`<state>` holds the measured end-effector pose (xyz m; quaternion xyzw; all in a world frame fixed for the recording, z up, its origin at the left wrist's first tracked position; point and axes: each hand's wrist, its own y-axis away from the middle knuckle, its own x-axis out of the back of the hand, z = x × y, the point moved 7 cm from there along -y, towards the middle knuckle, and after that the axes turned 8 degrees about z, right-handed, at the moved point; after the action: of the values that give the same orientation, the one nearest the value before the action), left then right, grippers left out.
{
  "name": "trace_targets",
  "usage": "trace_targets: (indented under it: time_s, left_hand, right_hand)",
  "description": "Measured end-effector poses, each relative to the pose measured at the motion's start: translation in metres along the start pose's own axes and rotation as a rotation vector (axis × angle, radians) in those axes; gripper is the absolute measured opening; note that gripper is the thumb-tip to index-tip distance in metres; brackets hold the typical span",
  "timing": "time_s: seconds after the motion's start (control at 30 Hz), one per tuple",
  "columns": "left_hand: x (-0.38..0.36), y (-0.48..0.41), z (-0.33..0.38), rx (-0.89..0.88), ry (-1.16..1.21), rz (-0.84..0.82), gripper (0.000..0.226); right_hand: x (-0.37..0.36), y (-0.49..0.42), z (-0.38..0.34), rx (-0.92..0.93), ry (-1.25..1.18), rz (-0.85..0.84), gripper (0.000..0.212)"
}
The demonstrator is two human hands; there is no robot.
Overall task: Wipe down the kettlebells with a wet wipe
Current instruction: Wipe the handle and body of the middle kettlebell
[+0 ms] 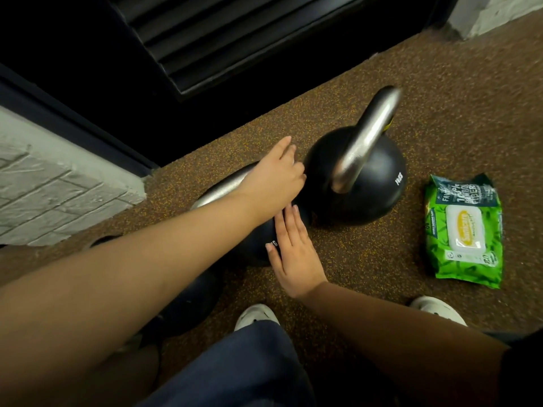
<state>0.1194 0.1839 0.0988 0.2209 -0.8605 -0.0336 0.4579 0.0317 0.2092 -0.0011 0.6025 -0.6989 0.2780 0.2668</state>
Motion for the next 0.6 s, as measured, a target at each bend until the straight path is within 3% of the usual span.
trace_targets:
  time_s: [0.17,0.33,0.5,0.6]
  left_hand:
    - [0.002,0.023,-0.011,0.104,0.044,0.148,0.048]
    - [-0.004,0.064,-0.020,0.235,0.098,0.284,0.064]
    - [-0.024,0.113,-0.025,0.565,0.427,0.402,0.074]
    - [-0.037,0.134,-0.024,0.655,0.712,0.532,0.067]
  right_hand:
    - [0.002,0.000,-0.002,0.013,-0.007,-0.009,0.063]
    - [0.001,0.000,-0.002,0.007,-0.002,-0.021,0.063]
    - [-0.001,0.000,-0.001,0.015,0.021,-0.037,0.065]
    - [-0.001,0.001,-0.002,0.018,0.024,-0.031,0.065]
